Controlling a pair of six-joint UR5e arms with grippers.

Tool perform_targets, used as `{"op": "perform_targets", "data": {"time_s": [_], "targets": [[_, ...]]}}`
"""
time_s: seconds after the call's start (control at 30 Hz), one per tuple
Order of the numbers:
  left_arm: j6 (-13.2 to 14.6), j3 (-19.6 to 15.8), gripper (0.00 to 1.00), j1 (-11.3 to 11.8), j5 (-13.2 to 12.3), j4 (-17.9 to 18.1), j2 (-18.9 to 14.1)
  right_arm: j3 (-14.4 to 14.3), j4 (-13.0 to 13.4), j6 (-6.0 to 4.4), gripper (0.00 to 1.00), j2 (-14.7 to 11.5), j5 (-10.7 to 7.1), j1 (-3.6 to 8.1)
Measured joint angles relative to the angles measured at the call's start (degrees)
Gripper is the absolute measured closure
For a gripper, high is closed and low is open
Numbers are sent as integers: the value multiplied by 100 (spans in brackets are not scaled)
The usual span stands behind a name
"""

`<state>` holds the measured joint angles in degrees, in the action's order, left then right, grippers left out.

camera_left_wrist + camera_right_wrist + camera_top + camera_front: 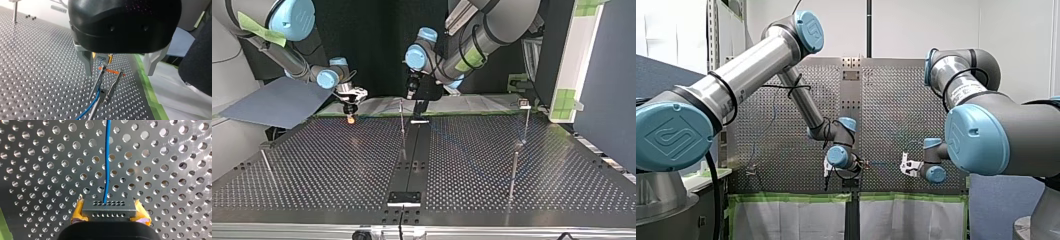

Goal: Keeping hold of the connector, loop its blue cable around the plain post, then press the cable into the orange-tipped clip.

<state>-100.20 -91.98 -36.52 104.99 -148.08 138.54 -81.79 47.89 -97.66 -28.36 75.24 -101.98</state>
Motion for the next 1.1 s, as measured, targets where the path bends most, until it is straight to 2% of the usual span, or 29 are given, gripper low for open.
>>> {"op": "perform_targets", "data": {"time_s": [0.1,0.23,0.47,0.63,0.83,1.1], "targets": [[-121,2,0,16,-2,-10,0,0,2,0,100,0,0,-1],[-140,3,0,41,-11,-87,0,0,2,0,100,1,0,-1],[164,-43,0,36,-124,-447,-120,0,3,0,100,4,-2,3],[224,-198,0,57,-242,-500,-303,0,9,-7,100,8,-14,6],[204,-549,0,142,-314,-238,-658,-1,24,-17,100,11,-24,7],[-147,-1006,0,283,-380,210,-1116,0,16,-26,100,13,-20,7]]}}
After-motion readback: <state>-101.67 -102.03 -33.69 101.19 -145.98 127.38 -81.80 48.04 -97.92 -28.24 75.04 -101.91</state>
